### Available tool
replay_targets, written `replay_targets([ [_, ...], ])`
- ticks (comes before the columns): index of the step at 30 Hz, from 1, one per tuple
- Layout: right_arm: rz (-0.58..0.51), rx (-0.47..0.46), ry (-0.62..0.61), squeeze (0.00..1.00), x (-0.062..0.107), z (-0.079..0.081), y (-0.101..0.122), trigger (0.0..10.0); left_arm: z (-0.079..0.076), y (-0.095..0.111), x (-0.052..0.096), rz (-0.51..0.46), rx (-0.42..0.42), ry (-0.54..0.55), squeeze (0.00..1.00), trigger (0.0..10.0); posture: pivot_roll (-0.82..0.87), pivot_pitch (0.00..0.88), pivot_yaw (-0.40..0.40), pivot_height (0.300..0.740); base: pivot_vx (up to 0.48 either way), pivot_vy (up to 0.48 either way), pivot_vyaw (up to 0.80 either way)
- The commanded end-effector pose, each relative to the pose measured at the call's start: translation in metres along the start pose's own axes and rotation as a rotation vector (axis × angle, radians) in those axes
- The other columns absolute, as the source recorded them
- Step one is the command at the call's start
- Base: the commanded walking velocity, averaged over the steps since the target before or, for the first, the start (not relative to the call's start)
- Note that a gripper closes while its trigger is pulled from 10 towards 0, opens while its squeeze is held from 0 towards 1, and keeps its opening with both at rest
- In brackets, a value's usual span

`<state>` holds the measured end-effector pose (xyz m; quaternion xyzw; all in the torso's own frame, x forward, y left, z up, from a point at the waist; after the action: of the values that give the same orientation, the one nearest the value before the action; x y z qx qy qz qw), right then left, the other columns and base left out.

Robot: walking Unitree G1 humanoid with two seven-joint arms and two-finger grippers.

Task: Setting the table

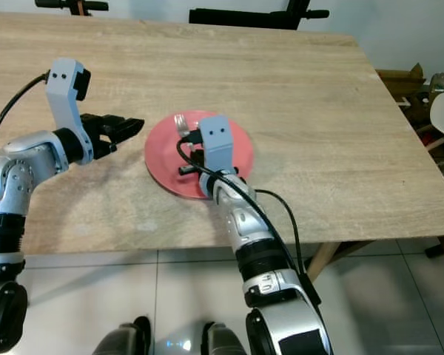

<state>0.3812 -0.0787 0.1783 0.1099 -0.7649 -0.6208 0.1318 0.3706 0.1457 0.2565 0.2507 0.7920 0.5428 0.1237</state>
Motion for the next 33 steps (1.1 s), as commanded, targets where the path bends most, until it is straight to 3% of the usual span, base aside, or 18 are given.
replay_targets([
  [1,-0.106,-0.032,-0.045,0.0,0.006,-0.01,0.02,10.0,-0.004,0.004,0.003,-0.031,0.013,-0.011,0.0,10.0,-0.04,0.151,0.019,0.74,0.0,0.0,0.0],
  [6,-0.242,-0.07,-0.101,0.0,0.02,-0.024,0.05,10.0,-0.014,0.021,0.011,-0.103,-0.009,-0.045,0.0,10.0,-0.04,0.15,0.021,0.74,0.0,0.0,0.0],
  [9,-0.361,-0.111,-0.139,0.0,0.04,-0.036,0.074,10.0,-0.024,0.03,0.021,-0.147,-0.083,-0.057,0.0,10.0,-0.05,0.146,0.016,0.74,0.0,0.0,0.0],
  [12,-0.4,-0.115,-0.168,0.0,0.047,-0.04,0.079,10.0,-0.026,0.031,0.025,-0.168,-0.145,-0.041,0.0,10.0,-0.05,0.144,0.015,0.74,0.0,0.0,0.0],
  [14,-0.45,-0.111,-0.228,0.0,0.061,-0.047,0.081,10.0,-0.026,0.029,0.032,-0.217,-0.225,0.008,0.0,10.0,-0.05,0.138,0.012,0.74,0.0,0.0,0.0],
  [18,-0.475,-0.086,-0.325,0.0,0.075,-0.056,0.078,10.0,-0.026,0.028,0.04,-0.272,-0.29,0.05,0.0,10.0,-0.05,0.132,0.011,0.74,0.0,0.0,0.0],
  [24,-0.482,-0.05,-0.395,0.0,0.086,-0.061,0.077,10.0,-0.021,0.028,0.049,-0.326,-0.249,0.105,0.0,10.0,-0.05,0.129,0.015,0.74,0.0,0.0,0.0],
  [27,-0.466,-0.029,-0.459,0.0,0.094,-0.068,0.071,10.0,-0.011,0.023,0.06,-0.382,-0.255,0.192,0.0,10.0,-0.05,0.12,0.015,0.74,0.0,0.0,0.0],
  [29,-0.46,-0.032,-0.47,0.0,0.097,-0.07,0.07,10.0,-0.008,0.016,0.062,-0.377,-0.226,0.213,0.0,10.0,-0.06,0.113,0.012,0.74,0.0,0.0,0.0],
  [33,-0.462,-0.02,-0.468,0.0,0.097,-0.072,0.071,10.0,-0.005,0.009,0.062,-0.378,-0.252,0.251,0.0,10.0,-0.06,0.108,0.008,0.74,0.0,0.0,0.0],
])
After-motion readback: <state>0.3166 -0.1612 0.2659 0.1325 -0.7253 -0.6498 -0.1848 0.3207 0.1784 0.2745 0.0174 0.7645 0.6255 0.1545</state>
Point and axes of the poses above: a point about 5 cm out from each wrist's last joint towards the gripper, its own x axis pointing back from the gripper into the wrist, its own y axis along the axis of the wrist's last joint, z = x × y, the point moved 1 cm from there along -x, pointing out of the wrist towards the gripper, and after that the axes turned 13 degrees about x, right-handed, at the moved point
